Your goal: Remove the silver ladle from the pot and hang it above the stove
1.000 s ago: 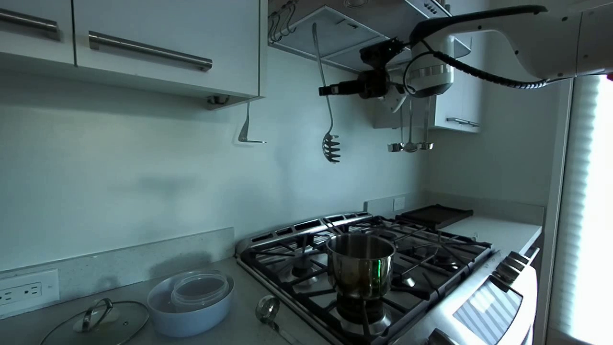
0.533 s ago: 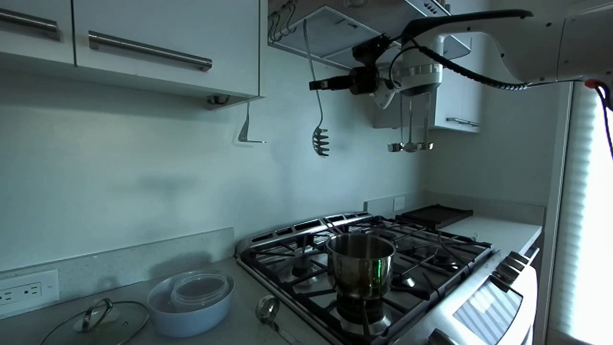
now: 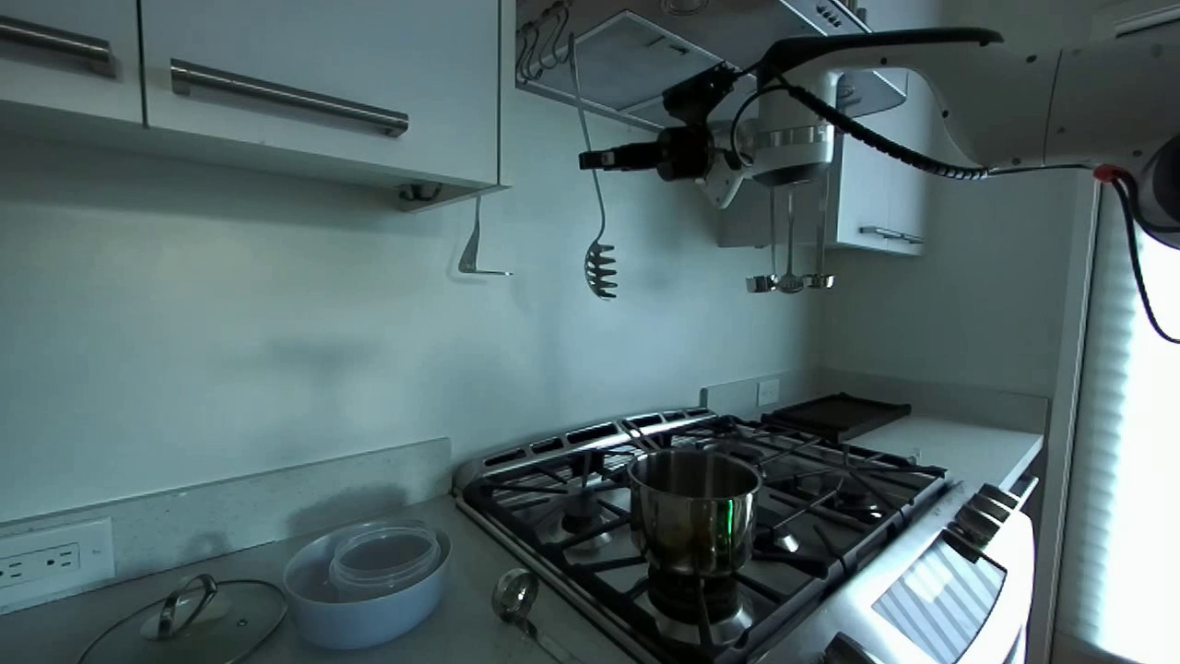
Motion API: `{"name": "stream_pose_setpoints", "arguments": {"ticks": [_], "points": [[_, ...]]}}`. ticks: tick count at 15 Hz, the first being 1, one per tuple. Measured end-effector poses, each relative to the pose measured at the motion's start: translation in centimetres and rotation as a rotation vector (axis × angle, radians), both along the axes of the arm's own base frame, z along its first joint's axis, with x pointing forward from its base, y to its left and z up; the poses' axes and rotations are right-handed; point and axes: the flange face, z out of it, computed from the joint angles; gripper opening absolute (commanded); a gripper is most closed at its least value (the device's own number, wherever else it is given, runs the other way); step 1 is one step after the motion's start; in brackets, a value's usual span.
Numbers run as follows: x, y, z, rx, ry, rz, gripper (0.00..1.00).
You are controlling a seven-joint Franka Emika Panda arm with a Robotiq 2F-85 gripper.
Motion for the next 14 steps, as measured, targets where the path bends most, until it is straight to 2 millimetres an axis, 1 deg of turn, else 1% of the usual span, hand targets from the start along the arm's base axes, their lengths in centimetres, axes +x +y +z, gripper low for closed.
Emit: {"name": "stream_pose_setpoints", "arguments": {"ticks": [14], "points": [[1.4, 2.1, -0.4, 0.02, 0.065, 0.018, 0.03]]}}
